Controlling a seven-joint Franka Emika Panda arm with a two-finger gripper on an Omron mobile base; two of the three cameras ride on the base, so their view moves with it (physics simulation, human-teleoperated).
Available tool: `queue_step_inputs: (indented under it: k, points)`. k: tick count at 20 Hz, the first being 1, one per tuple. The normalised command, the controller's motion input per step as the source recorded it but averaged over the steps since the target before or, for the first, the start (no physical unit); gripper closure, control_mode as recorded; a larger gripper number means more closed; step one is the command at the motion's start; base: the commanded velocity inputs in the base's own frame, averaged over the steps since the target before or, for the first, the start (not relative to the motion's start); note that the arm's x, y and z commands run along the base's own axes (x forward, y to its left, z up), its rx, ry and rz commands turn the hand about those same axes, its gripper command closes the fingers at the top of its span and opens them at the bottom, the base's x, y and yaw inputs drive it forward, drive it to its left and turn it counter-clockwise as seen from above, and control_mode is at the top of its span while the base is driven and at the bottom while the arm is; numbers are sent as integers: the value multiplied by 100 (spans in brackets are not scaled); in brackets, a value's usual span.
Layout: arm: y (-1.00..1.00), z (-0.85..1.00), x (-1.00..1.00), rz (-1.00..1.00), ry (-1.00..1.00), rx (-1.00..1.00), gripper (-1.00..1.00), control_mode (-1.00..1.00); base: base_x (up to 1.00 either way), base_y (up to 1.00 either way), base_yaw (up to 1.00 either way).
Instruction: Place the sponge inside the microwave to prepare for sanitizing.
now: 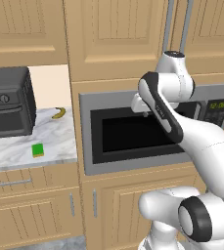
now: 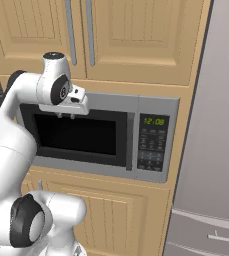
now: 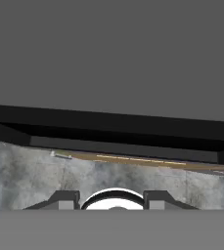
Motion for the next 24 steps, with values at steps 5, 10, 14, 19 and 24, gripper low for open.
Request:
queue_step_inputs:
  k: [5, 10, 14, 19, 24]
  points:
    - [0, 0, -20, 0, 0, 0, -100, -100, 0, 0, 0]
    - [0, 0, -31, 0, 0, 0, -100, -100, 0, 0, 0]
    - [-4, 0, -34, 0, 0, 0, -100, -100, 0, 0, 0]
    - [-10, 0, -35, -1, 0, 0, -100, -100, 0, 0, 0]
    - [-2, 0, -23, 0, 0, 0, -100, -100, 0, 0, 0]
